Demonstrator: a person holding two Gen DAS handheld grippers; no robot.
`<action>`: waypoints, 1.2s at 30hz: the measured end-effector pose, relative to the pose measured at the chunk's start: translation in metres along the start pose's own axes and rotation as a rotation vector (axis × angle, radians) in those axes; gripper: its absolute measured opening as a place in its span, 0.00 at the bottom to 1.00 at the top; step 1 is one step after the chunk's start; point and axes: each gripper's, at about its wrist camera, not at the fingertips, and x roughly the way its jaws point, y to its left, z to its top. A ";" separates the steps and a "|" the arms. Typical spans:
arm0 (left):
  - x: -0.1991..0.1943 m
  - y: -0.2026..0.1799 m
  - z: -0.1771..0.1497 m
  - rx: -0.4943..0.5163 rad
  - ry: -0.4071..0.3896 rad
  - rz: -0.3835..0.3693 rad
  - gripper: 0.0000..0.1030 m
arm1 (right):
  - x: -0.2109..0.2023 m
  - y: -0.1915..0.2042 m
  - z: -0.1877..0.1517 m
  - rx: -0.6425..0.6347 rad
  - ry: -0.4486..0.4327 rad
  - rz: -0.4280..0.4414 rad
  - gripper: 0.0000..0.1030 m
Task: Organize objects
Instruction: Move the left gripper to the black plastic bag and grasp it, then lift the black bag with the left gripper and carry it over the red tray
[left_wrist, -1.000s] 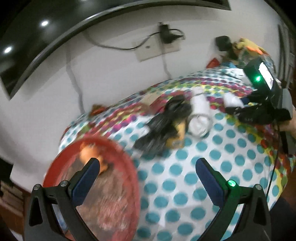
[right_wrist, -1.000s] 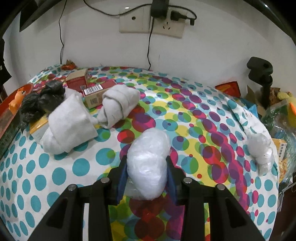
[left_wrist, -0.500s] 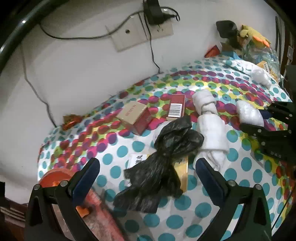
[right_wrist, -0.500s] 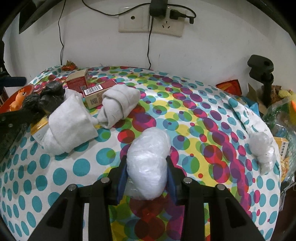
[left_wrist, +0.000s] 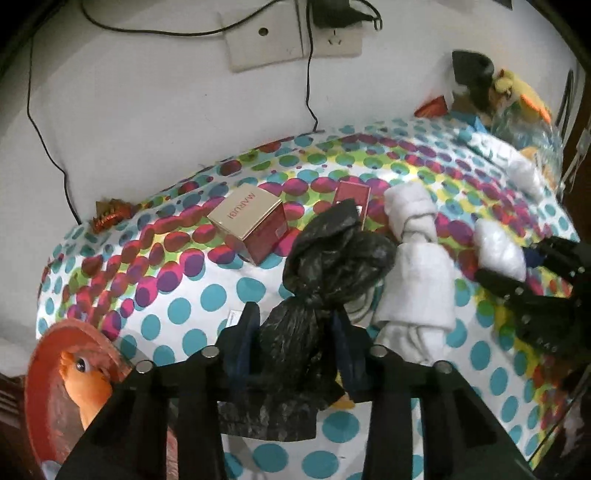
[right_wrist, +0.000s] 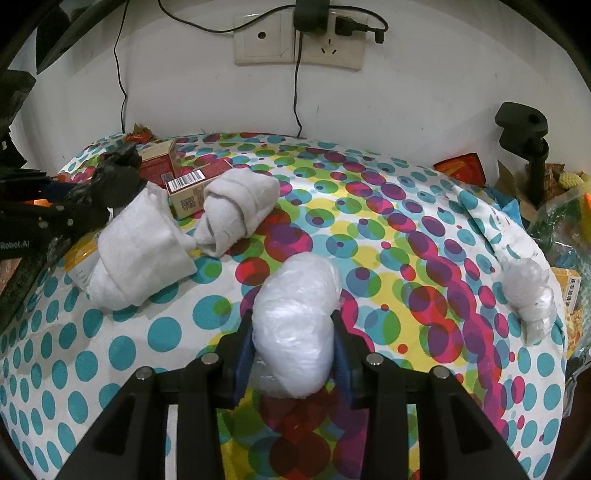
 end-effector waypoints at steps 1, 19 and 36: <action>-0.002 0.000 -0.001 -0.005 -0.005 0.004 0.31 | 0.000 -0.001 0.000 0.002 0.000 0.003 0.37; -0.038 0.001 -0.044 -0.104 0.007 0.092 0.30 | 0.001 0.000 0.000 0.000 -0.001 0.000 0.37; -0.074 0.009 -0.074 -0.175 0.008 0.138 0.30 | 0.001 0.000 0.000 0.000 0.000 0.000 0.37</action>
